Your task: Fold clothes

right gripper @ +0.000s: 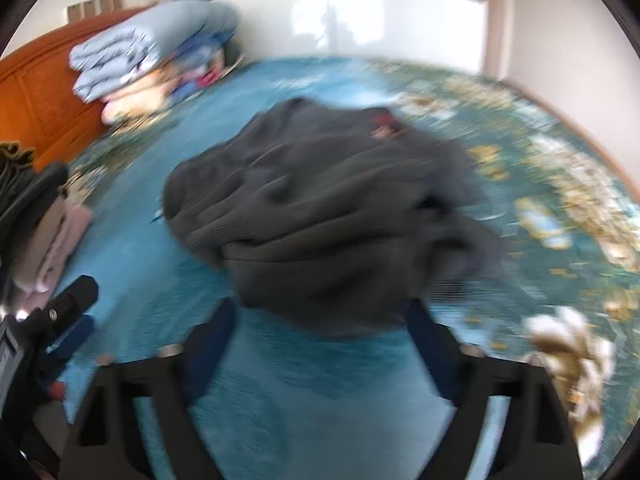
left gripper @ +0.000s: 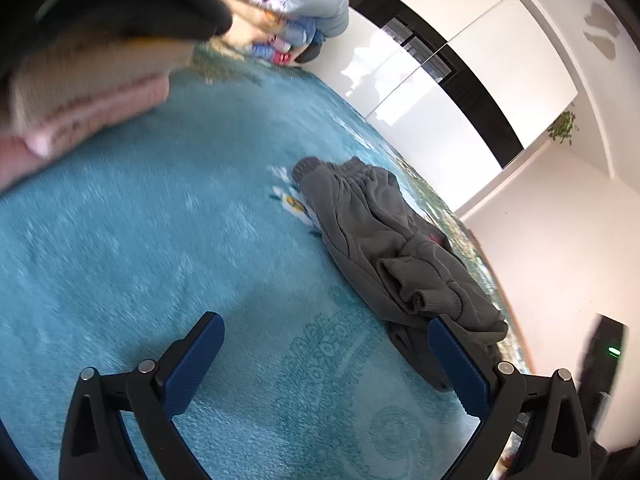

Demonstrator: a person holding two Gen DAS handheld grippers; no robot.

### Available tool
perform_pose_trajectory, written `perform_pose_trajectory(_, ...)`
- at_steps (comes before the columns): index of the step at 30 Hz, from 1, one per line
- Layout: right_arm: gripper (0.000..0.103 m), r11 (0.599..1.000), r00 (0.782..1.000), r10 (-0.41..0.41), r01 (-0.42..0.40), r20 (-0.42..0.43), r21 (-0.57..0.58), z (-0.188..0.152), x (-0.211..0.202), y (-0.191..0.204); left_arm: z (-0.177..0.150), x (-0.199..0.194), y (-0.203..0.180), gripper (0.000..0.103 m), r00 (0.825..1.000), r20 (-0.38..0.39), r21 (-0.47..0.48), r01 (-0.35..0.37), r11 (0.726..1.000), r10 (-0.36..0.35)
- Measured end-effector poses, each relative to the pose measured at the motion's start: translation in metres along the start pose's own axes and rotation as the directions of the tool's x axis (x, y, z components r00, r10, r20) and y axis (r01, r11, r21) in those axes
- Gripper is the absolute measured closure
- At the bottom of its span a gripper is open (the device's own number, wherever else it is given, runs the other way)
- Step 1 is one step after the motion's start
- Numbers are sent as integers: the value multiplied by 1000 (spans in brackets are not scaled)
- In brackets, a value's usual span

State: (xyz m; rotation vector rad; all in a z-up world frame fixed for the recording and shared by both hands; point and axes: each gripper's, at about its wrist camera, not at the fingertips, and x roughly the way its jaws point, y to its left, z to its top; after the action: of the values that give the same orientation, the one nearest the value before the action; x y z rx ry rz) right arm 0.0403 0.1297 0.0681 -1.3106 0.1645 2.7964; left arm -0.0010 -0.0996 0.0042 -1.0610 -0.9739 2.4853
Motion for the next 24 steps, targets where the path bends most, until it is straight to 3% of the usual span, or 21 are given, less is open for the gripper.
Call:
perform_pose_trajectory(1,30,1000,1000,-4,5,-19,14,3,9,-1,-3,3,1,0,1000,-17,-7,-3,1000,3)
perform_pose_trajectory(3,46,996,1000,-2,4,-29,84,9,18,-12,-5,7,-4,0,1000,-18,33,0,999,1)
perform_pose_trajectory(5,72,987,1000,25,-22,-17,159,9,11,-23,-10,7,-8,0,999,-25,64,42,997,-41)
perform_pose_trajectory(7,82,978,998,58,-61,22,201,12,-7,-34,-12,5,-8,0,996,-19,75,83,994,-82)
perform_pose_trajectory(12,86,982,981,88,-114,175,150,9,-83,-50,-9,2,-3,0,983,2,46,181,982,-181)
perform_pose_trajectory(16,86,989,970,95,-117,222,92,-20,-137,-66,-9,2,-3,0,976,-27,38,216,976,-216)
perform_pose_trajectory(19,86,989,977,112,-126,180,74,-59,-151,-82,-12,8,-10,0,982,-84,48,176,983,-172)
perform_pose_trajectory(24,86,973,976,156,-178,151,148,-101,-148,-113,-28,23,-39,0,988,-151,114,55,992,-37)
